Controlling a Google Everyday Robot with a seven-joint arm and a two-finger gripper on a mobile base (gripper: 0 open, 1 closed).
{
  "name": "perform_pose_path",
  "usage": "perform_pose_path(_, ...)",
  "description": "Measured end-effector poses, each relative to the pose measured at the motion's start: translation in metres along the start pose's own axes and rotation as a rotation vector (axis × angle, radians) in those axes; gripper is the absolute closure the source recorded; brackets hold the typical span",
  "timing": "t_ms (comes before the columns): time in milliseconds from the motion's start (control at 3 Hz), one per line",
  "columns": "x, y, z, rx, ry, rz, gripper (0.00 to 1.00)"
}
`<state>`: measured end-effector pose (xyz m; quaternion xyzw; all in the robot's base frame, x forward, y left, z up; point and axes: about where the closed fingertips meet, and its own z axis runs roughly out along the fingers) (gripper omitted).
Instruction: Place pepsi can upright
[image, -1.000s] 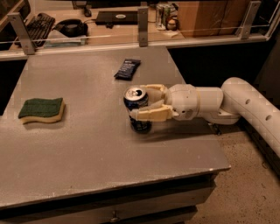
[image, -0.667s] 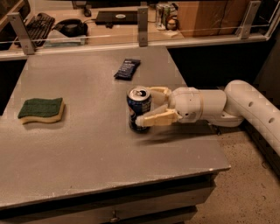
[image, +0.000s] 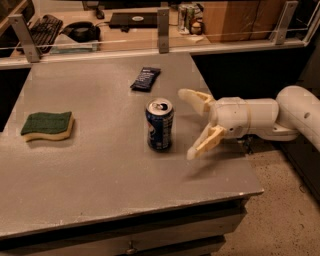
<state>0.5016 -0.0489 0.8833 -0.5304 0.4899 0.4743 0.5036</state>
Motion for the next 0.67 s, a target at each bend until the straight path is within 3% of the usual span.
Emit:
perform_pose_path(333, -0.0099, -0.0097, -0.0492, 0.062, 0.092, -0.037, 0.00)
perform_pose_path(667, -0.0142, -0.0137, -0.0559, 0.074, 0.099, -0.049, 0.00)
